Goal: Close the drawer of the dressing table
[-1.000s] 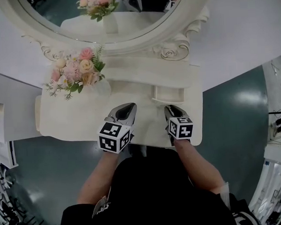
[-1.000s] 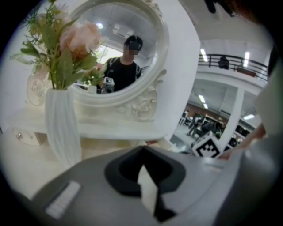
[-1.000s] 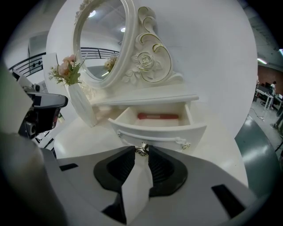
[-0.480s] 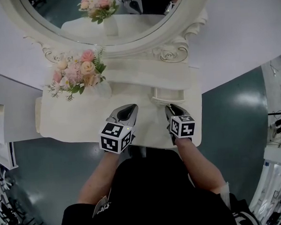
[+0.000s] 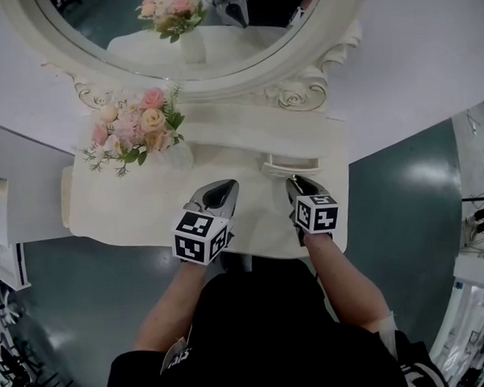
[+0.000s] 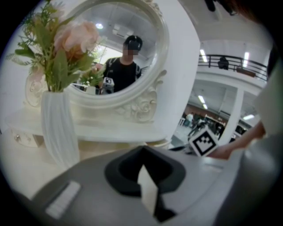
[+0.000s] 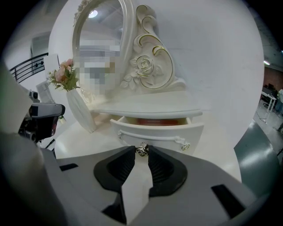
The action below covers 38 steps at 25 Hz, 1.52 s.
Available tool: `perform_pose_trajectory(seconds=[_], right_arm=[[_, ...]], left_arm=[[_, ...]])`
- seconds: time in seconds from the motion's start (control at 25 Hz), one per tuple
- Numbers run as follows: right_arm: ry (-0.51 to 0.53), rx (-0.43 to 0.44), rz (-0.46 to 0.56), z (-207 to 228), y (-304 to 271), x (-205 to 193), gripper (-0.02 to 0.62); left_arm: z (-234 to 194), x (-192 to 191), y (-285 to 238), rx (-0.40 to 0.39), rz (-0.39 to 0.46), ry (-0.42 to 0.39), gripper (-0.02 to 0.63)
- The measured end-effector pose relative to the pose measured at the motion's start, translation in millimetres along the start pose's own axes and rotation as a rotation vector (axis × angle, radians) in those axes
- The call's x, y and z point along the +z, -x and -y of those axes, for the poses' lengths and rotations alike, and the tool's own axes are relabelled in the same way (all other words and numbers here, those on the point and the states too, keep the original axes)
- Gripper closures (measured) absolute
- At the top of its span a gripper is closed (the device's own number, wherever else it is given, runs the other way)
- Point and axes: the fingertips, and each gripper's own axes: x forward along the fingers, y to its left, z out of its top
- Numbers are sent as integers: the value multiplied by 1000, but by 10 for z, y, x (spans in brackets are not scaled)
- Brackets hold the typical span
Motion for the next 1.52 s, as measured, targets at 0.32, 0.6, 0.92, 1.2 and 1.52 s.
perform_pose_trajectory(seconds=[0.32,0.6,0.92,1.2,1.52], right_arm=[[-1,10,-3,36,-72,67,508],[-9,19,-9,76,-168,100,508],[-15,22,-11,126,-263,151,508],[-13,28,-10,164,-333,230,508],[-20,28,1,211,-413,323,508]], left_arm=[[-14,14,-31,6,-5,5,597],[-49,25,-51,17,-9,13,597],[-111,38,-65,33,-12,21,597],[-129,74,-99,37,-15,20,597],[-161,80,-115,47,-23,17,597]])
